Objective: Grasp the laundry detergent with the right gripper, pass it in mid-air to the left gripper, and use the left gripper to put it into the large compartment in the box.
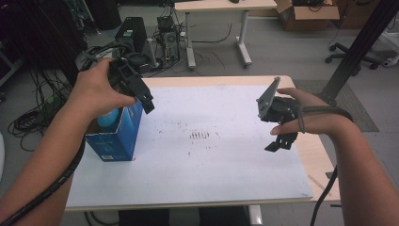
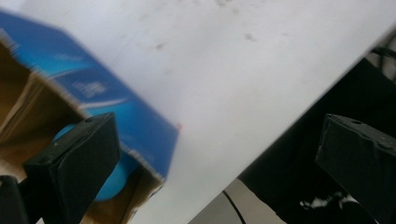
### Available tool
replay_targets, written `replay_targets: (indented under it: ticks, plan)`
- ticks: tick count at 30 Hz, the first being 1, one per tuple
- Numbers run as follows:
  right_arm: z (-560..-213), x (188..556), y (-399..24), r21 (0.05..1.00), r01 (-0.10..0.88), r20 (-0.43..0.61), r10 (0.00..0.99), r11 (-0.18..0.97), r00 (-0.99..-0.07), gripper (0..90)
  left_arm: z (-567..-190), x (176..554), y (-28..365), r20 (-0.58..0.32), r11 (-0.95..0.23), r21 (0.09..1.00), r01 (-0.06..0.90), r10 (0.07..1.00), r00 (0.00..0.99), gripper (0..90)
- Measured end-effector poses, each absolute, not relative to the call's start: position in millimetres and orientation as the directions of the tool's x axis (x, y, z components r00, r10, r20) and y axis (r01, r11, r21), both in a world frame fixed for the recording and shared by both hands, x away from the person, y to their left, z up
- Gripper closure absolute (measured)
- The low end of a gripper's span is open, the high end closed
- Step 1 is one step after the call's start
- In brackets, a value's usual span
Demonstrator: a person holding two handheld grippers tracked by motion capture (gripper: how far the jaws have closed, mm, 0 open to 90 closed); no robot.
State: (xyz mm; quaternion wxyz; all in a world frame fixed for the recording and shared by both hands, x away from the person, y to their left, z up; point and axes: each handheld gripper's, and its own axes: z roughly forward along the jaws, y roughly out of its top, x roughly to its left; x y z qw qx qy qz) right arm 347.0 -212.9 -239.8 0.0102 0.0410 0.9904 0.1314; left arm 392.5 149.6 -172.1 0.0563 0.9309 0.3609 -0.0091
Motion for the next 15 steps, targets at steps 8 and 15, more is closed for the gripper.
replay_targets:
  ticks: [8,15]
  plan:
    - [-242,347,-217,0.238,0.089,-0.002,0.092,0.967,-0.996,3.3,-174,383,123,-0.032,-0.857,0.038,0.514,0.513,0.858,0.2]
    - [-242,346,-218,0.239,0.078,0.000,0.080,0.968,-0.997,3.4,-176,372,103,-0.080,-0.934,0.015,0.358,0.356,0.931,0.2]
